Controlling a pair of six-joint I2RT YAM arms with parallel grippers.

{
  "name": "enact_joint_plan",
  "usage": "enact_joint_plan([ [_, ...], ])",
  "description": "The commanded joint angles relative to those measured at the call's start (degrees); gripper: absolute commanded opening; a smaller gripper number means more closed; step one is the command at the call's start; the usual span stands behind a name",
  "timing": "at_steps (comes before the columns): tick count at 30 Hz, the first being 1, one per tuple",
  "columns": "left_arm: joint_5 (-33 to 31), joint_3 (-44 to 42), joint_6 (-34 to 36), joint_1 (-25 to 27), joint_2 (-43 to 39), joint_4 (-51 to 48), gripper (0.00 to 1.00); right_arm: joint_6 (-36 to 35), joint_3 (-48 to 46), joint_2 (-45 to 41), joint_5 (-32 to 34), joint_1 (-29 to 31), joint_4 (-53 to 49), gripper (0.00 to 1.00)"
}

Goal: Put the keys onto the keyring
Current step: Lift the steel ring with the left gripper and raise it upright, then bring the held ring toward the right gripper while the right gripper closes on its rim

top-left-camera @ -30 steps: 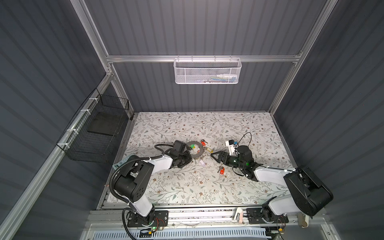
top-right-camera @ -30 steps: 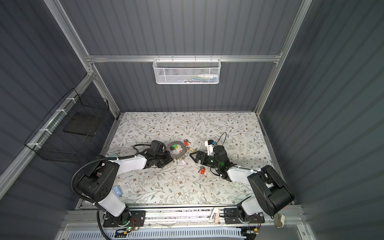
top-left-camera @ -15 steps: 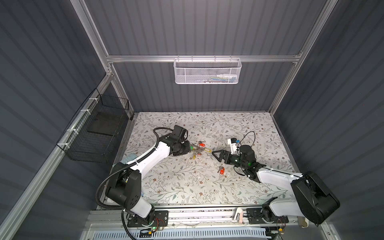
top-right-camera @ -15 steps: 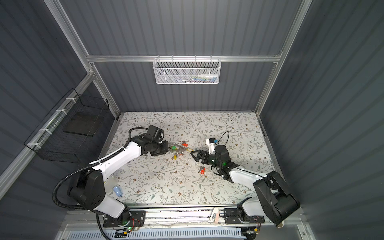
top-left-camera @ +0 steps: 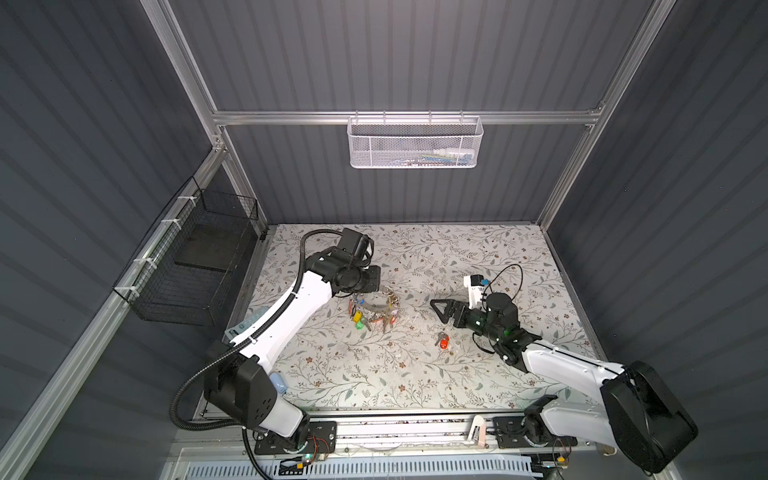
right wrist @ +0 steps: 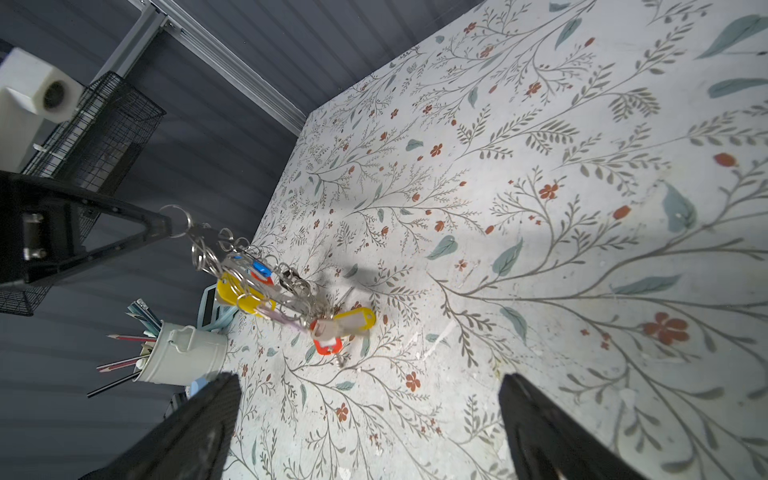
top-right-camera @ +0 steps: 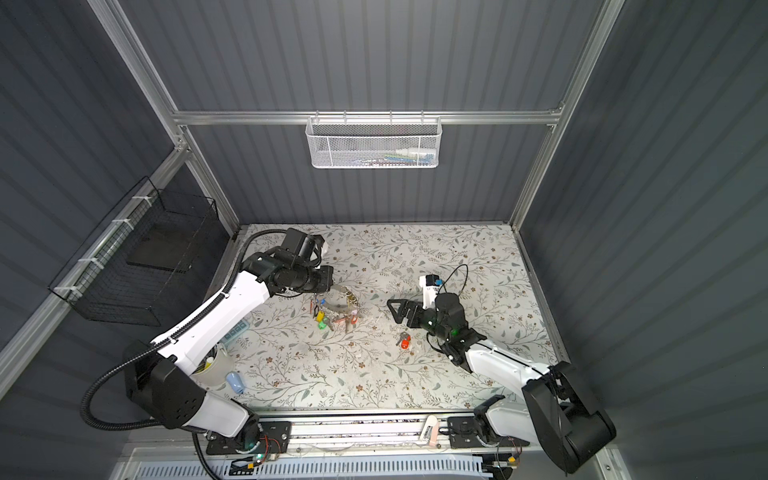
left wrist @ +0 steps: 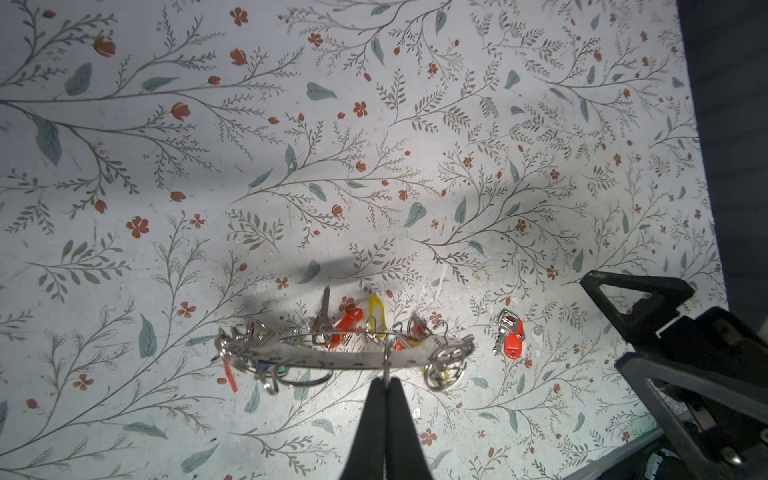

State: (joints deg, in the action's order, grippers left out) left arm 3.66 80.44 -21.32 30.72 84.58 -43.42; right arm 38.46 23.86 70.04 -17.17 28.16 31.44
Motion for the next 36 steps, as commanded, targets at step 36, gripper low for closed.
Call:
enact_joint_plan([
  [36, 28.1, -52.5, 8.2, 3.3, -10.7, 106.1, 0.0, -15.0, -8.6, -12.8, 7.8, 0.1, 20.0, 0.99],
])
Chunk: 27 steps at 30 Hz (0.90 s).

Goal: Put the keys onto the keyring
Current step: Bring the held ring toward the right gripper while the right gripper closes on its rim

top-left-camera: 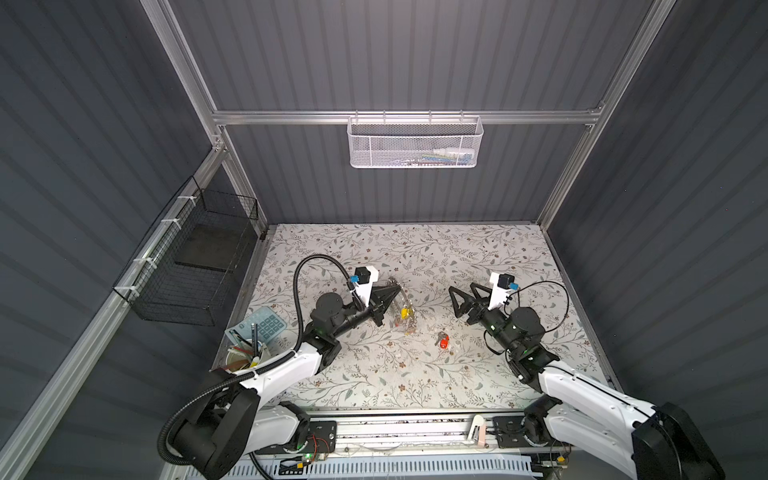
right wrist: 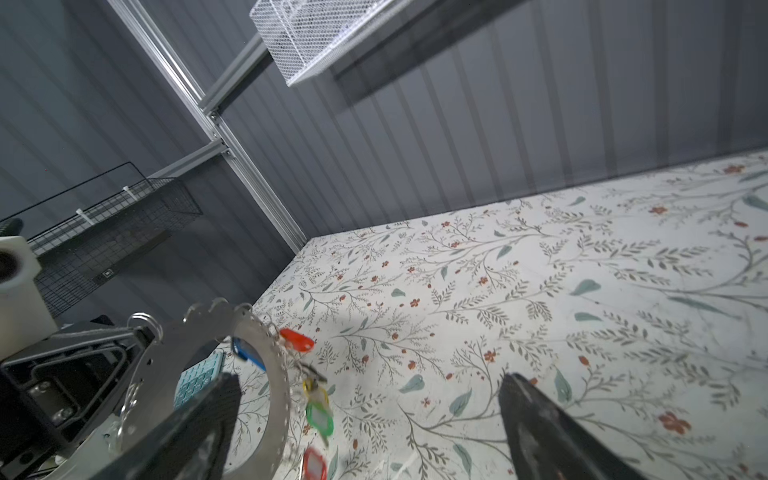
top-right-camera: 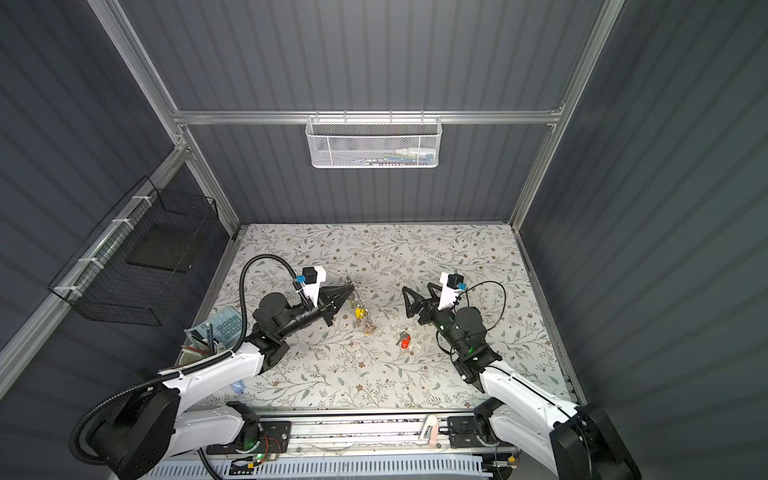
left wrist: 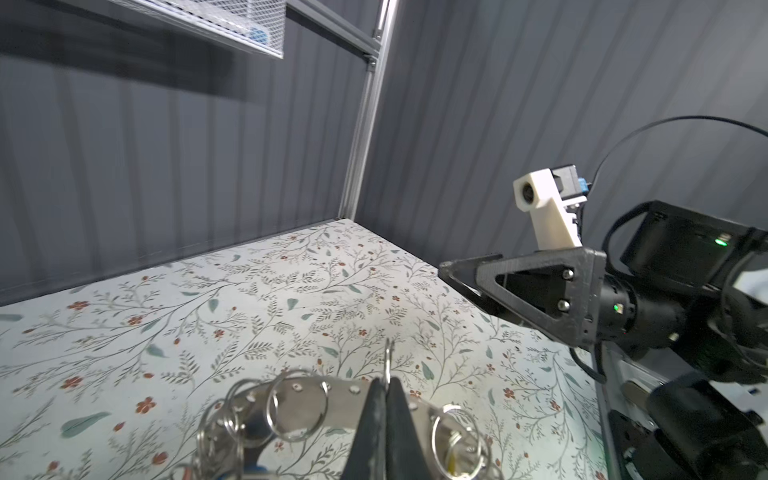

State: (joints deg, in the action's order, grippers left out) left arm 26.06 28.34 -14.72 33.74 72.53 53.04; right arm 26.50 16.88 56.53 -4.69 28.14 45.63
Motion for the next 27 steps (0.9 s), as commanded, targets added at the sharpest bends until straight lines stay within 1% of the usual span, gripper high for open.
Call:
enact_joint_plan([
  [1, 6.6, -0.2, 1.7, 0.3, 2.2, 10.0, 0.0, -3.3, -2.5, 1.4, -7.1, 0.2, 8.1, 0.99],
  [3, 9.3, 0.5, 2.0, 0.3, 4.0, 10.4, 0.0, -3.6, -3.6, 3.5, -13.4, 0.1, 12.6, 0.96],
  [5, 12.4, 1.4, 2.0, 0.3, 5.5, 10.3, 0.0, -3.0, -3.2, 5.0, -20.0, 0.1, 13.6, 0.9],
  [9, 19.7, 3.4, 2.9, 0.3, 7.7, 8.1, 0.0, -2.7, -2.6, 7.2, -25.5, 0.2, 16.2, 0.8],
  [12, 23.5, 3.8, 3.1, 0.3, 8.6, 8.0, 0.0, -2.9, -2.2, 9.7, -28.1, 0.3, 17.2, 0.76],
  [15, 24.8, 4.1, 4.0, 0.3, 8.7, 7.4, 0.0, -2.3, -2.1, 12.1, -30.9, 0.4, 20.5, 0.72],
  [19, 26.0, 5.0, 7.0, 0.3, 8.3, 3.4, 0.0, -2.4, -0.9, 14.4, -33.7, 0.9, 20.5, 0.68],
  [24, 27.5, 6.8, 10.8, 0.3, 7.8, -4.0, 0.0, -3.7, -0.5, 14.6, -34.0, 2.0, 19.6, 0.67],
  [27, 28.1, 7.0, 11.7, 0.3, 7.5, -5.6, 0.0, -4.6, 0.0, 14.6, -34.1, 2.5, 18.1, 0.65],
])
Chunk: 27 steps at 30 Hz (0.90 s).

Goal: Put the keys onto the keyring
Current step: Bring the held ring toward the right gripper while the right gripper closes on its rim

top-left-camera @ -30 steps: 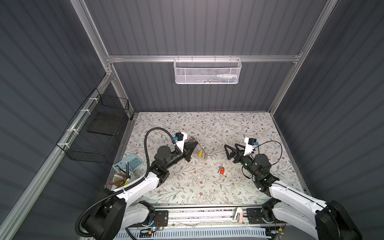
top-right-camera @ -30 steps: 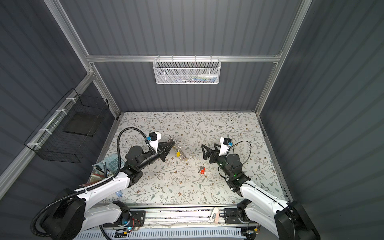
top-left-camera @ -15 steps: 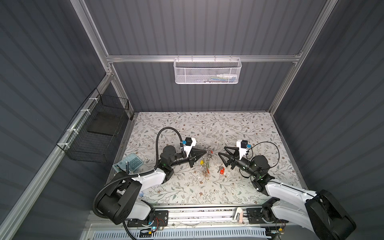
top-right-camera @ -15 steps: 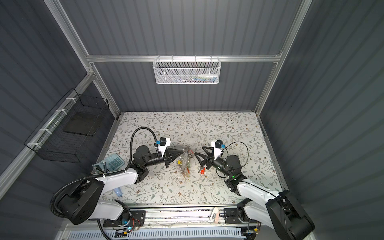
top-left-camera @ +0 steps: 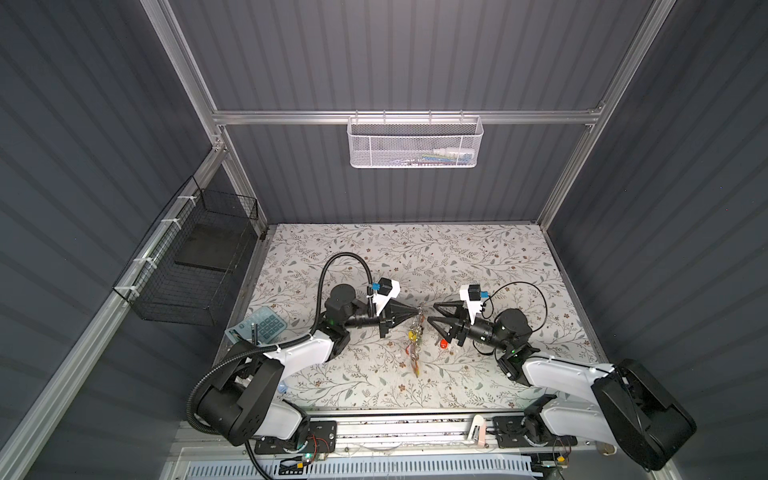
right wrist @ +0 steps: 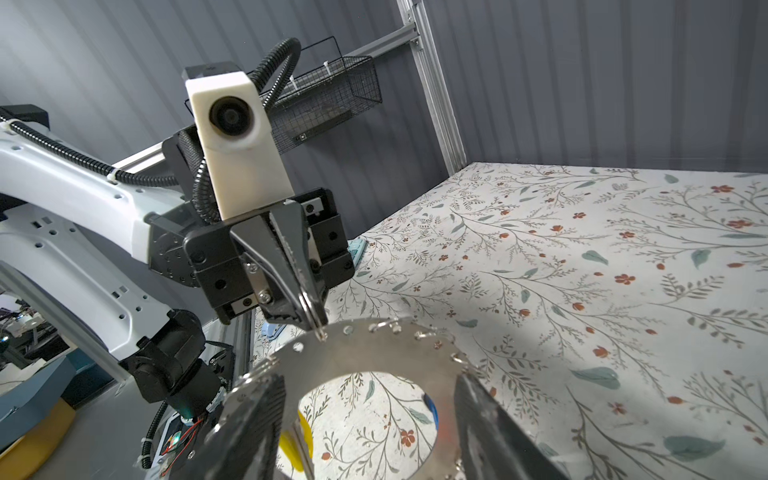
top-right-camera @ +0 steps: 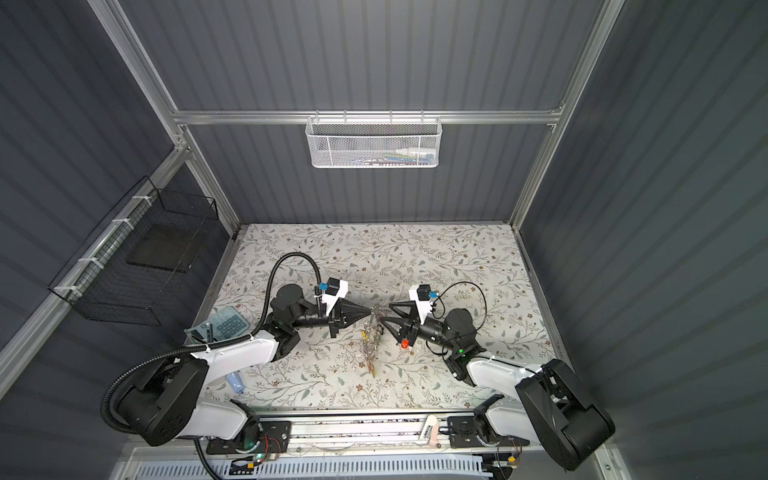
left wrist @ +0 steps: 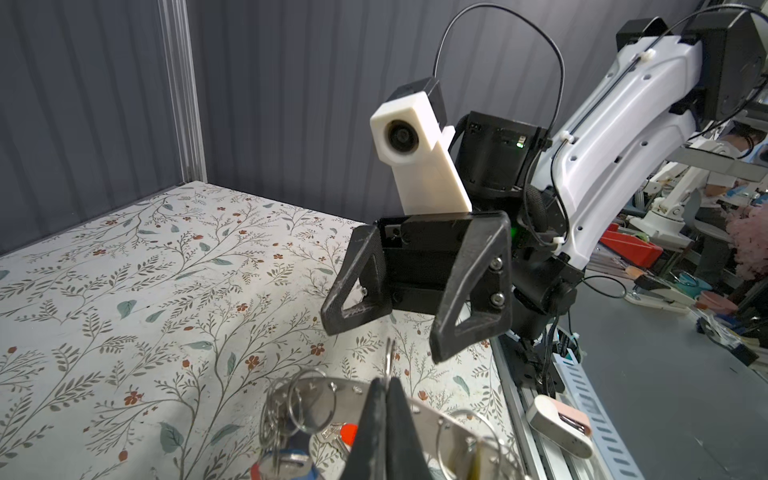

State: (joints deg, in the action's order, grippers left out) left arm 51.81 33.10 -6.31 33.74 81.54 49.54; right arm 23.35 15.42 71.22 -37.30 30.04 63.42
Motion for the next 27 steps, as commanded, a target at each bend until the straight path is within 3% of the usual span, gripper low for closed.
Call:
enact_joint_plan([
  [1, 2.6, 2.3, 3.6, 0.3, -1.6, -2.6, 0.0, -1.6, 1.6, -0.1, -1.6, 0.6, 0.0, 0.64],
  [20, 5.4, 3.9, 4.3, 1.2, -0.2, -6.1, 0.0, -4.1, 3.6, 0.4, -2.5, 2.5, -4.3, 0.43],
  [27, 5.7, 4.4, 5.1, 1.4, 0.1, -7.9, 0.0, -4.4, 3.9, 0.6, -2.8, 2.8, -4.9, 0.29],
])
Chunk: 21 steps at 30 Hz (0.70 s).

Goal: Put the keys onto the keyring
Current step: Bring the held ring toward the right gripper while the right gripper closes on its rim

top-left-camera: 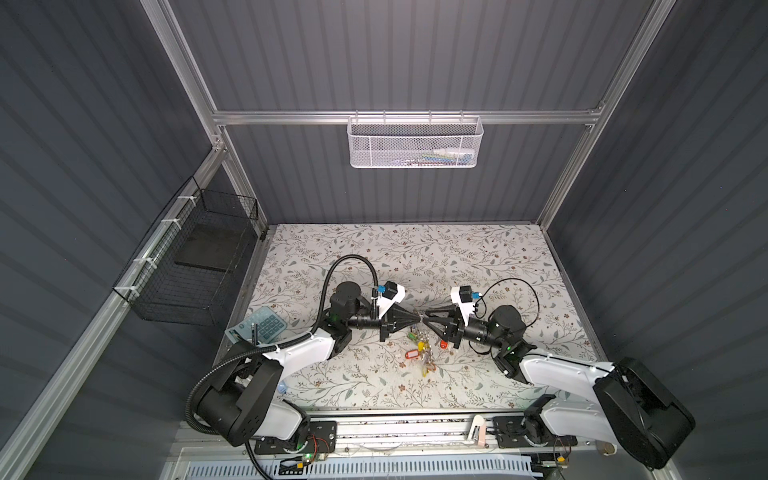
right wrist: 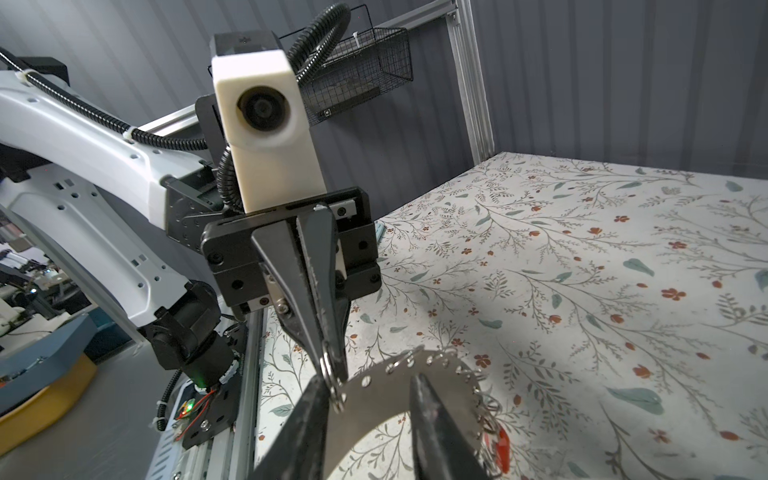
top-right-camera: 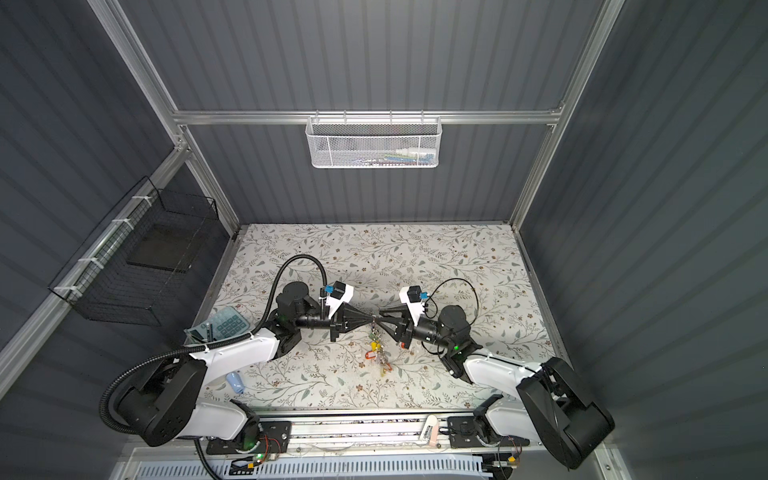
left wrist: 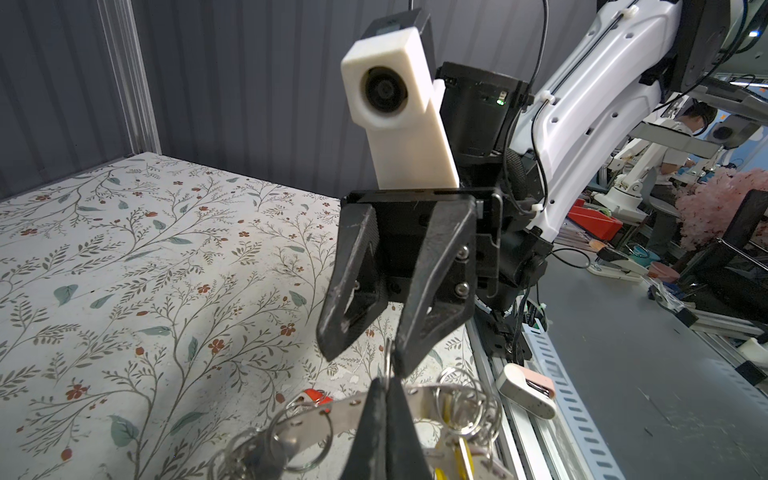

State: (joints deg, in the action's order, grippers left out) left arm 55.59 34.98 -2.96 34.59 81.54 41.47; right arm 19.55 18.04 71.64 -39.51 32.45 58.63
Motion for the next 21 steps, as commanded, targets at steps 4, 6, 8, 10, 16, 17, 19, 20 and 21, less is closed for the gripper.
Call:
enact_joint_plan([
  [4, 2.0, 2.7, 1.8, 0.6, 0.5, -0.2, 0.0, -0.4, 1.3, 0.3, -0.7, 0.4, 0.0, 0.17],
  [6, 1.9, 2.7, 1.8, 0.6, 0.6, -0.4, 0.0, -0.3, 1.3, 0.4, -0.6, 0.4, 0.2, 0.1],
  [8, 1.7, 3.0, 2.0, 0.6, 0.6, -1.1, 0.0, -0.3, 1.1, 0.3, -0.6, 0.4, 0.5, 0.04],
  [10, 1.2, 3.2, 2.5, 0.6, 0.6, -2.1, 0.0, -0.2, 1.0, 0.3, -0.3, 0.4, 0.6, 0.0],
  [16, -0.5, 3.6, 4.4, 0.6, 0.0, -5.4, 0.05, -0.7, 0.8, 0.1, 0.0, 0.5, 0.5, 0.0],
  [17, -0.8, 3.9, 5.4, 0.6, -0.3, -6.9, 0.08, -0.9, 0.9, 0.0, -0.2, 0.4, 0.4, 0.0],
  [19, -1.4, 4.4, 7.0, 0.6, -0.8, -9.4, 0.11, -1.2, 0.9, -0.1, -0.4, 0.4, 0.2, 0.0],
  [20, -1.7, 4.7, 7.7, 0.6, -1.0, -10.8, 0.11, -1.3, 0.9, -0.2, -0.4, 0.4, 0.0, 0.0],
  [21, -1.7, 5.0, 8.4, 0.6, -1.2, -11.7, 0.11, -1.4, 0.8, -0.3, -0.6, 0.5, 0.0, 0.0],
])
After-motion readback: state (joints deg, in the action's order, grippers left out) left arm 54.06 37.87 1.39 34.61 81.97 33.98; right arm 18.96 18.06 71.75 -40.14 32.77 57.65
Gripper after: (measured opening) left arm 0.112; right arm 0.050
